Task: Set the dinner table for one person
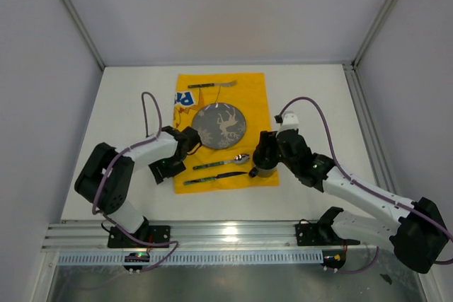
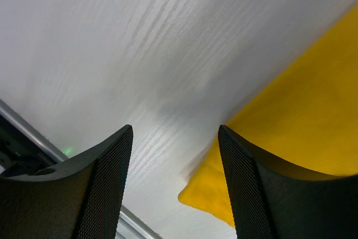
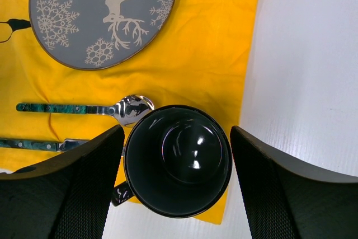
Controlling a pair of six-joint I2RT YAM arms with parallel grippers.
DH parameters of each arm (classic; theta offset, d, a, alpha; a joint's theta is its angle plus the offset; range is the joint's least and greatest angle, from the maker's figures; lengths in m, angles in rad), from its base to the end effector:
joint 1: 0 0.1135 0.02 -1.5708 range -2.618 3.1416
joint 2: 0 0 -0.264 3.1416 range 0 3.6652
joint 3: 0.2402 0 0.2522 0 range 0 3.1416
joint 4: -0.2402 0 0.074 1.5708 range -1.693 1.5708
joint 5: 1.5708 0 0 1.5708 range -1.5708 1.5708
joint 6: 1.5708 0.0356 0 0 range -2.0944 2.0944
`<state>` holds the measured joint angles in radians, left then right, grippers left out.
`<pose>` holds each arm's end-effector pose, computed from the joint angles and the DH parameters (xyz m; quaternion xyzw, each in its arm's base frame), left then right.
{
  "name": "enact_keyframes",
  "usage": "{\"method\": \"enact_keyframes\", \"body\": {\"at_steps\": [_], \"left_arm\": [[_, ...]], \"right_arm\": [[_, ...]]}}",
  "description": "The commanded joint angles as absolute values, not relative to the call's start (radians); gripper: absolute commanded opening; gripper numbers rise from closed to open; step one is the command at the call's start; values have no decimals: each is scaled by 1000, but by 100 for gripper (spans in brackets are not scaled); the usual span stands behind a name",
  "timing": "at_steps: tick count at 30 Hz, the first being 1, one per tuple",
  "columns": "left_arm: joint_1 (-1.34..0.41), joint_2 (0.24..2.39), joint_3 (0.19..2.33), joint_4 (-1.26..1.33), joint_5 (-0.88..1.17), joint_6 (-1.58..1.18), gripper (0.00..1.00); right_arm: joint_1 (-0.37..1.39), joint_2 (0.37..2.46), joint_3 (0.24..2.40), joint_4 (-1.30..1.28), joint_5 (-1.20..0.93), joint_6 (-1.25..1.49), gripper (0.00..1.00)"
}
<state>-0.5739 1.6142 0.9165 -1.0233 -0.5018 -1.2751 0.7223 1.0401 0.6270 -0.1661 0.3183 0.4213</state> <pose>0.2125 -0.1170 0.1618 -0.3143 0.9136 0.2071 0.1539 0.1762 0.1404 0.2388 -0.0557 0.8700 0.1370 0.4704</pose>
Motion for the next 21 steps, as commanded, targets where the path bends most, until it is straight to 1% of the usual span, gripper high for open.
{"method": "enact_keyframes", "body": {"at_steps": [1, 5, 8, 15, 21], "left_arm": [[-571, 1597, 983, -1124, -555, -1278, 65], [-572, 1554, 1191, -1254, -647, -1240, 65], [-572, 1526, 1290, -1270, -654, -1187, 66], [-572, 1434, 1292, -1091, -537, -1034, 70], [-572, 1362, 1259, -1006, -494, -927, 74]], "right_arm": [[721, 1009, 618, -144, 327, 431, 80], [721, 1003, 609, -140, 318, 442, 80], [721, 999, 598, -135, 310, 451, 80], [721, 1011, 601, -115, 293, 454, 80], [721, 1086, 660, -103, 278, 422, 80]]}}
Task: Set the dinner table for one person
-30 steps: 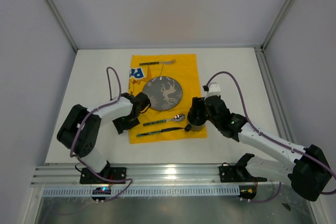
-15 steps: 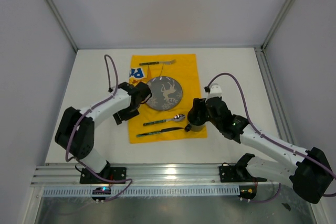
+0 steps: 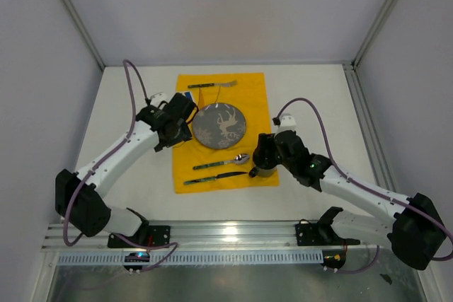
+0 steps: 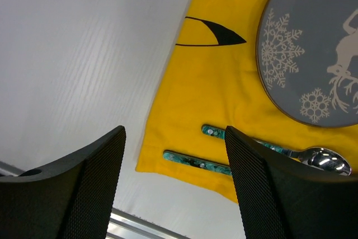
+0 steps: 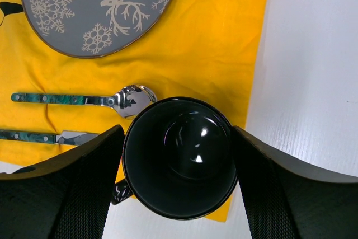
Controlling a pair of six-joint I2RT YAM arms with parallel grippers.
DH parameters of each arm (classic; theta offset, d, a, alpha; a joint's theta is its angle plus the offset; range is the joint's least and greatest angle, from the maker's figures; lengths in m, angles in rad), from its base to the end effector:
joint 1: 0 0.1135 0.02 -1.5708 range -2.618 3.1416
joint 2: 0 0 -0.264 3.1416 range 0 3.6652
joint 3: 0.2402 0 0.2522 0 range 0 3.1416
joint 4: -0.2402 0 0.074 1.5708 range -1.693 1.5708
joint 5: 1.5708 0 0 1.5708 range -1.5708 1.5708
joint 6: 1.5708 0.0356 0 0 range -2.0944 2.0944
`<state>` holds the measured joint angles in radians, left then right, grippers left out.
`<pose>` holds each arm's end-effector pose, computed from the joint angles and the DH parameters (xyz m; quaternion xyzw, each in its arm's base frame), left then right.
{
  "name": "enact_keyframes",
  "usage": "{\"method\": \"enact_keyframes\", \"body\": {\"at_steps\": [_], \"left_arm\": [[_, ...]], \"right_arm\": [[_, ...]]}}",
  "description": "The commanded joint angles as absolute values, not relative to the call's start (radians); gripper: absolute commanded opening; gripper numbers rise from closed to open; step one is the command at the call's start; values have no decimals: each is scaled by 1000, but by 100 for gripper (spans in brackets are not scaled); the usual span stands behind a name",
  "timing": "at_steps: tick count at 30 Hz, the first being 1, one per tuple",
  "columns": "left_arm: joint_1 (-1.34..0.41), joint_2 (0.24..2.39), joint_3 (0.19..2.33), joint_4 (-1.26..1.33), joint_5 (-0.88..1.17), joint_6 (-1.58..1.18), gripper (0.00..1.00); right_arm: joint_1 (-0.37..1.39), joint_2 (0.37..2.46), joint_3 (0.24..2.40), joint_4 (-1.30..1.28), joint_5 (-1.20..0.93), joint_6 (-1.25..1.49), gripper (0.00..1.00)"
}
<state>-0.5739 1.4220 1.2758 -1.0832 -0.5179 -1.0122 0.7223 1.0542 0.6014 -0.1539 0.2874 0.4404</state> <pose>0.2339 -0.1302 0.2994 -0.2495 0.9204 0.0601 0.2950 0.1755 0.1412 0.2282 -0.0575 0.8775 0.1459 0.4531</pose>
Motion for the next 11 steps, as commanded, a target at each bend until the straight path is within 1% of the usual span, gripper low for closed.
{"method": "enact_keyframes", "body": {"at_steps": [1, 7, 11], "left_arm": [[-572, 1329, 1252, -997, -509, -919, 76], [-572, 1243, 1249, -1017, -572, -874, 82], [-572, 1217, 1243, -1022, -597, -839, 83]], "right_arm": [[721, 1097, 669, -100, 278, 416, 80], [721, 1198, 771, -92, 282, 373, 80], [721, 1250, 847, -95, 275, 356, 80]]}}
